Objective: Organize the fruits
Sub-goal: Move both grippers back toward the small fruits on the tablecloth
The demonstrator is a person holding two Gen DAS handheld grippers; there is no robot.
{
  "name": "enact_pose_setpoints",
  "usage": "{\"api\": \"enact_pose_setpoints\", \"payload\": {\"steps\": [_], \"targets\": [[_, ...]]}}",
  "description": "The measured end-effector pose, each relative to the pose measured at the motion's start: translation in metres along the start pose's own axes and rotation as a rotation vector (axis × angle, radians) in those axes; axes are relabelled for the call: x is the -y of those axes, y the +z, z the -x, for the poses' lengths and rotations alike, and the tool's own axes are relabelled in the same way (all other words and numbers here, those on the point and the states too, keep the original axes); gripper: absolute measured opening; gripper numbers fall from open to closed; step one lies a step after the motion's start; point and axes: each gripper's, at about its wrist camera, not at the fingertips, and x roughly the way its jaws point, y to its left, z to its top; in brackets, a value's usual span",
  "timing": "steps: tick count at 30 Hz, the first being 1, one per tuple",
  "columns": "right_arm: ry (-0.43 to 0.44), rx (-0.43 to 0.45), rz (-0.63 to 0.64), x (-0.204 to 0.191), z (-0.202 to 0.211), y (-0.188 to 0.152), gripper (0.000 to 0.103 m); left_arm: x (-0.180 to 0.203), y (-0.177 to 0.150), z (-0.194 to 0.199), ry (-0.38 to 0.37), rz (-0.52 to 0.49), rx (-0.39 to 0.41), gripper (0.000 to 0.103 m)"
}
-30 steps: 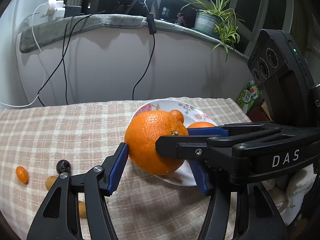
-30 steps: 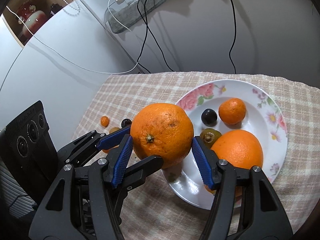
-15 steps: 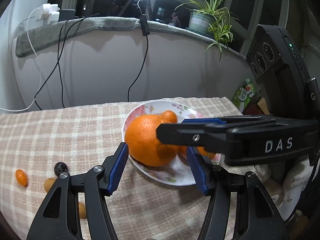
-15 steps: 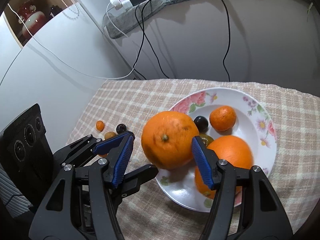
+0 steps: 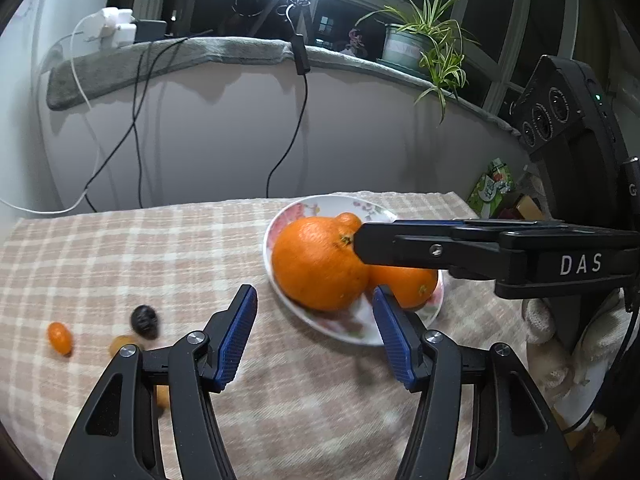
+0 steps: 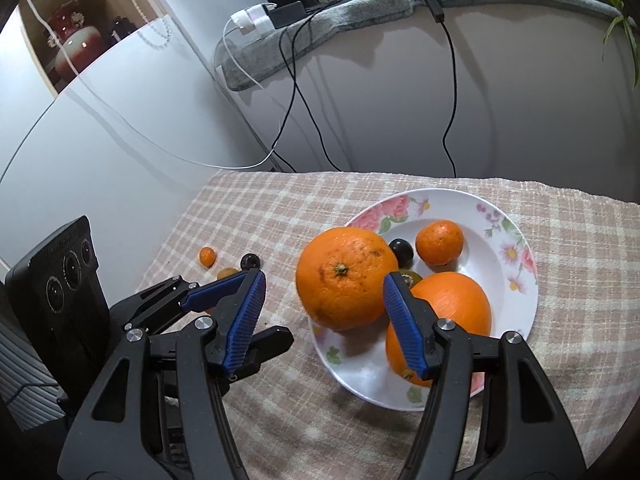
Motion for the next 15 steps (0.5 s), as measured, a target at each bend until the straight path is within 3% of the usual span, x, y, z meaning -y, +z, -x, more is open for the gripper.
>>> {"api": "enact_pose_setpoints", "payload": {"steps": [3, 10, 15], "targets": [[-0.004, 0.021, 0.028, -0.009, 0.003, -0.004, 0.070, -0.006, -0.007, 0.007, 0.022, 0.001, 0.003, 0.060], [-0.004, 0.092, 0.128, -0.038, 0.006, -0.014, 0.072, -0.036, -0.027, 0.027, 0.086, 0.043, -0.010, 0.060], [0.004, 0.065, 0.201, -0.058, -0.005, -0.022, 0.074, -0.056, -0.042, 0.042, 0.135, 0.074, -0.012, 0.060]]}}
